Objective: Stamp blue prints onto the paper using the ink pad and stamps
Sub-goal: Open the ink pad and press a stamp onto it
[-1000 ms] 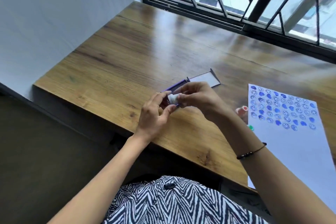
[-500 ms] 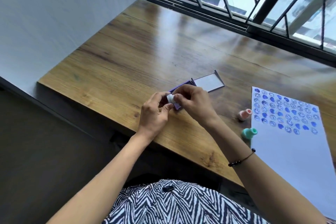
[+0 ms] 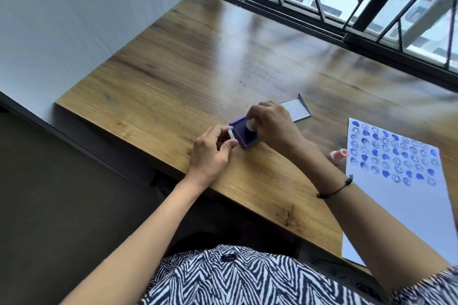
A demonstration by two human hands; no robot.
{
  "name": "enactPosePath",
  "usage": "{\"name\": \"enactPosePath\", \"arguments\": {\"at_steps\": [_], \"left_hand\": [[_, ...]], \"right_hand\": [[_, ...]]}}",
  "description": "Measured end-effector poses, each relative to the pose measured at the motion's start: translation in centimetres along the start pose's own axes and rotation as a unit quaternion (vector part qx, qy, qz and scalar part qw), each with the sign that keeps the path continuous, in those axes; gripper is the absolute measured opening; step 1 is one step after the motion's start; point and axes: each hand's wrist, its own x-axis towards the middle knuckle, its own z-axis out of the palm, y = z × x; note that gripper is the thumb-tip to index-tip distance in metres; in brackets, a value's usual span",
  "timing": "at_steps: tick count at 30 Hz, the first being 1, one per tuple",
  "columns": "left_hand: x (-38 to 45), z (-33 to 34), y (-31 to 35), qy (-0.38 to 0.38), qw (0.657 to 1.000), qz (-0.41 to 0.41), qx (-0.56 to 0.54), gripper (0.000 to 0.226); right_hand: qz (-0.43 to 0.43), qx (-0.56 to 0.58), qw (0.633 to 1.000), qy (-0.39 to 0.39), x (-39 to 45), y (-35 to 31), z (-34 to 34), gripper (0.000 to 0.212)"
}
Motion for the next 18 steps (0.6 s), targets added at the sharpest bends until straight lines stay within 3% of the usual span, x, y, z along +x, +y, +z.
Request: {"name": "enactPosePath", "arguments": {"at_steps": [10, 18], "left_hand": [[0.0, 0.0, 0.6, -0.007, 1.0, -0.006, 0.018, 0.025], [0.0, 0.2, 1.0, 0.009, 1.0, -0.029, 0.005, 0.026]], "right_hand": [[-0.047, -0.106, 0.992, -0.042, 0.0, -0.8, 0.8, 0.015], [-0.076, -0.084, 0.994, -0.008, -0.4, -0.3, 1.3, 0.011]]}}
